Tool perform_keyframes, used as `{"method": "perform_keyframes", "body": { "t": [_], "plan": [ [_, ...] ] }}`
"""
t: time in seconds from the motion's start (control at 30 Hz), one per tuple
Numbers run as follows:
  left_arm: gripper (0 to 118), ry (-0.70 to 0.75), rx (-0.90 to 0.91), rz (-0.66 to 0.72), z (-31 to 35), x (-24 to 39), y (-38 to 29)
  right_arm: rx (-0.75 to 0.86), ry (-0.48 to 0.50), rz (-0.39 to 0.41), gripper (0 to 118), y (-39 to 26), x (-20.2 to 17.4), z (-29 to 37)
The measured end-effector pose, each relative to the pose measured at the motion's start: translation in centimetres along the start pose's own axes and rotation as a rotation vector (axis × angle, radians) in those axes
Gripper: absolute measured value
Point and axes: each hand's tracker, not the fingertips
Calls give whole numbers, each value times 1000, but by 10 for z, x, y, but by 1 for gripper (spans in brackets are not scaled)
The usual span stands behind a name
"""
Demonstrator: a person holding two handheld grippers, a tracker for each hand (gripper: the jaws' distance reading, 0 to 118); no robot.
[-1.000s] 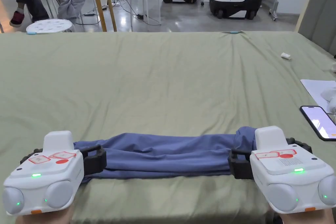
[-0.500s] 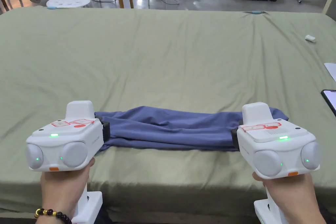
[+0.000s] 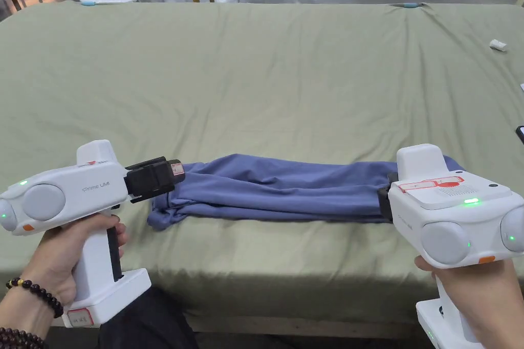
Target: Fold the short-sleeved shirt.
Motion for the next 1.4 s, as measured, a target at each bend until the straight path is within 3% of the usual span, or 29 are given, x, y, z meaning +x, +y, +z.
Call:
{"method": "perform_keyframes", "body": {
  "t": [0.13,0.2,0.47,0.6,0.67,0.73,0.77,0.93,1.17,1.3,1.4],
  "plan": [
    [117,-137,-54,79,-22,-19,0,-2,8,-7,0,1,-2,0],
    [110,-139,-77,106,-32,-24,-2,-5,6,-3,0,2,-5,1],
    [112,-208,-80,56,-47,-15,-10,-18,14,20,0,7,-18,-8],
    [106,-251,-106,41,-49,-13,-11,-19,28,15,0,8,-25,-10],
    [88,-236,-114,26,-51,-13,-11,-22,34,17,0,7,-28,-11],
    [20,-186,-118,39,-54,-21,-10,-29,37,26,0,7,-31,-12],
    [17,-217,-155,102,-58,-25,-10,-31,39,29,0,6,-31,-13],
    [15,-206,-96,12,-49,-17,-14,-36,39,33,0,6,-32,-12],
    [14,-215,-50,47,-29,-40,3,-29,29,26,0,8,-31,-11],
    [14,-107,6,29,-3,-74,23,-24,24,23,0,9,-29,-12],
    [14,-23,49,95,21,-112,38,-22,23,18,0,9,-28,-12]
  ]
}}
